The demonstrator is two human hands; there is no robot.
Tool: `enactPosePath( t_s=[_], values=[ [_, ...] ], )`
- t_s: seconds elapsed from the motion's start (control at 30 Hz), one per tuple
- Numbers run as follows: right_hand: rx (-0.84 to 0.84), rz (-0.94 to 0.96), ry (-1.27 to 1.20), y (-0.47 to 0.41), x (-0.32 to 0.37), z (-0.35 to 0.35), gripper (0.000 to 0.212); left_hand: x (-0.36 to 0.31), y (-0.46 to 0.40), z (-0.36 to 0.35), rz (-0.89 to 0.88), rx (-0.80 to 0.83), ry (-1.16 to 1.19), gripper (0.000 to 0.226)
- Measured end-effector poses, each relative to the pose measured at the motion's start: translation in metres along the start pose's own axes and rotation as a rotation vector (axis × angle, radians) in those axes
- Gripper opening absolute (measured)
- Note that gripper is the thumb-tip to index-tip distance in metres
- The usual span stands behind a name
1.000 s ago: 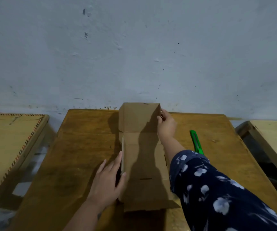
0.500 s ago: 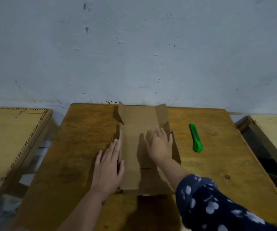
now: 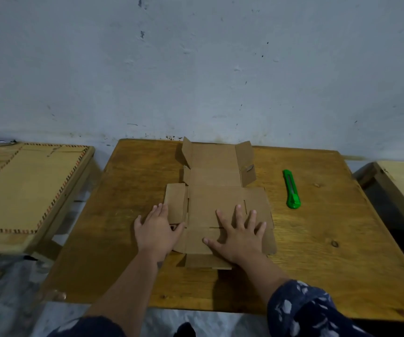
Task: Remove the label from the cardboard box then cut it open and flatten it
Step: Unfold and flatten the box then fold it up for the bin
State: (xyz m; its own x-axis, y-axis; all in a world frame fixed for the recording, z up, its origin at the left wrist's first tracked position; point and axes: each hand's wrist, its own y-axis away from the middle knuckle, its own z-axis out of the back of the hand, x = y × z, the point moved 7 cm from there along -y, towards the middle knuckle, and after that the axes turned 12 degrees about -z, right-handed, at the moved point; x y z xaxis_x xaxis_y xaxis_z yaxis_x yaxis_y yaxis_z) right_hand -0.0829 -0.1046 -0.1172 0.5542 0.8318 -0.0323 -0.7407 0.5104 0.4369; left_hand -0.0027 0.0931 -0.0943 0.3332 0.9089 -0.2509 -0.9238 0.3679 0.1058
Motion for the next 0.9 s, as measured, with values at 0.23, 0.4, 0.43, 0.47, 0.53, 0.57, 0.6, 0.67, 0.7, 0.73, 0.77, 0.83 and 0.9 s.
enactPosePath(
  t_s=[0.23, 0.4, 0.43, 0.47, 0.53, 0.57, 0.6, 0.67, 0.7, 0.73, 0.77, 0.83, 0.9],
  values=[
    [0.010, 0.025, -0.018, 0.001, 0.000, -0.001, 0.090, 0.008, 0.011, 0.015, 0.046, -0.235, 0.098, 0.062],
    [-0.002, 0.047, -0.019, 0.001, 0.000, -0.003, 0.088, 0.035, 0.015, 0.019, 0.111, -0.244, -0.023, 0.059],
    [-0.003, 0.045, -0.017, 0.001, 0.000, -0.003, 0.088, 0.039, 0.014, 0.018, 0.115, -0.218, -0.043, 0.057],
    [-0.004, 0.043, -0.015, 0.000, 0.000, -0.004, 0.088, 0.042, 0.014, 0.016, 0.111, -0.187, -0.061, 0.056],
    [-0.006, 0.036, -0.013, 0.000, -0.001, -0.005, 0.089, 0.047, 0.012, 0.009, 0.100, -0.115, -0.085, 0.054],
    [-0.006, 0.033, -0.011, -0.001, -0.001, -0.005, 0.089, 0.050, 0.011, 0.005, 0.099, -0.079, -0.091, 0.053],
    [-0.005, 0.032, -0.007, -0.001, -0.001, -0.006, 0.089, 0.052, 0.010, 0.002, 0.101, -0.048, -0.096, 0.053],
    [-0.010, 0.029, 0.000, 0.000, -0.001, -0.007, 0.089, 0.055, 0.009, -0.003, 0.103, 0.002, -0.098, 0.052],
    [-0.016, 0.026, 0.003, 0.000, -0.001, -0.007, 0.089, 0.056, 0.009, -0.005, 0.101, 0.020, -0.094, 0.052],
    [-0.022, 0.025, 0.008, 0.000, -0.002, -0.006, 0.089, 0.055, 0.008, -0.006, 0.097, 0.028, -0.084, 0.052],
    [-0.025, 0.025, 0.013, 0.000, -0.002, -0.005, 0.089, 0.053, 0.007, -0.004, 0.091, 0.020, -0.067, 0.053],
    [-0.033, 0.027, 0.031, 0.000, -0.001, 0.000, 0.090, 0.043, 0.004, 0.004, 0.067, -0.032, -0.007, 0.053],
    [-0.071, 0.011, 0.026, 0.000, -0.001, 0.010, 0.089, 0.025, -0.003, 0.013, 0.013, -0.077, 0.017, 0.057]
  ],
)
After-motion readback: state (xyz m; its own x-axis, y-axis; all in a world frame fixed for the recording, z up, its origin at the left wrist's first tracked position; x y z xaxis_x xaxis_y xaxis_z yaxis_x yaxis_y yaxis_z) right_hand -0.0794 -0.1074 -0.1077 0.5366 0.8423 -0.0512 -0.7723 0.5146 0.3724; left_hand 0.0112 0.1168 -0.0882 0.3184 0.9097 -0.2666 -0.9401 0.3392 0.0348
